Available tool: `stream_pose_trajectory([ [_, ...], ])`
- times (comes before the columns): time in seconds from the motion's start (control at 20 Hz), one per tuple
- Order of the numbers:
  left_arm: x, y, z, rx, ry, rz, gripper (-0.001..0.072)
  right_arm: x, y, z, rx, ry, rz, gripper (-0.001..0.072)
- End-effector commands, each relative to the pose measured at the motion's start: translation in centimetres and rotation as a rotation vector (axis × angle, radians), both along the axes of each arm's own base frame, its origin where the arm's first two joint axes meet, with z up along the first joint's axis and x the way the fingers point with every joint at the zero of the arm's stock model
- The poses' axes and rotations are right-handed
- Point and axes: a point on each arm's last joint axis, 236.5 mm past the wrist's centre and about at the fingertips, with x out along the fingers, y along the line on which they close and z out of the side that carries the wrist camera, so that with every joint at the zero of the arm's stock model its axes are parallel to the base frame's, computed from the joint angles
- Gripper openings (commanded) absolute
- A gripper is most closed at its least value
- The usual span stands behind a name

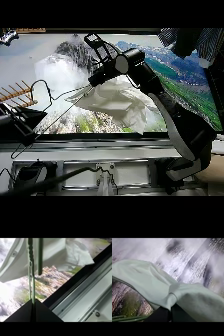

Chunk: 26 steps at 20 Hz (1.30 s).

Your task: Fold the clothes and pants, and hang the long-sleeved shirts on hangers.

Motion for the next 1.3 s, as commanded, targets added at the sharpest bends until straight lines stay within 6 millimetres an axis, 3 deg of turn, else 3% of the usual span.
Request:
stream_pose_trajectory([
  [0.0,1.3,0.1,0.1,0.015,-0.033,-0.015,0.0012,-0.1,0.1,0.1,0.002,0.003,0.002,0.0019],
  [0.45,4.5,-0.2,-2.1,0.016,0.032,-0.051,0.0012,-0.3,0.0,0.0,-0.003,0.009,0.005,0.0019],
  [0.65,6.6,0.0,-1.4,0.01,-0.036,-0.022,0.0012,-0.4,-0.1,-0.2,-0.007,0.016,0.007,0.0019],
  [0.8,6.7,-1.1,-1.0,0.041,-0.098,-0.094,0.0013,-0.5,0.0,-0.1,-0.005,0.018,0.008,0.0019],
  [1.0,6.6,-3.3,-2.4,0.036,-0.047,-0.176,0.0012,-0.8,0.4,0.0,0.016,0.034,0.013,0.0019],
  [1.15,8.7,-3.8,-3.5,0.019,-0.038,-0.188,0.0011,-1.4,0.3,0.2,0.015,0.047,0.023,0.0019],
  [1.25,10.9,-3.8,-2.8,-0.066,-0.06,-0.158,0.001,-1.9,-0.1,0.6,0.0,0.048,0.034,0.0019],
])
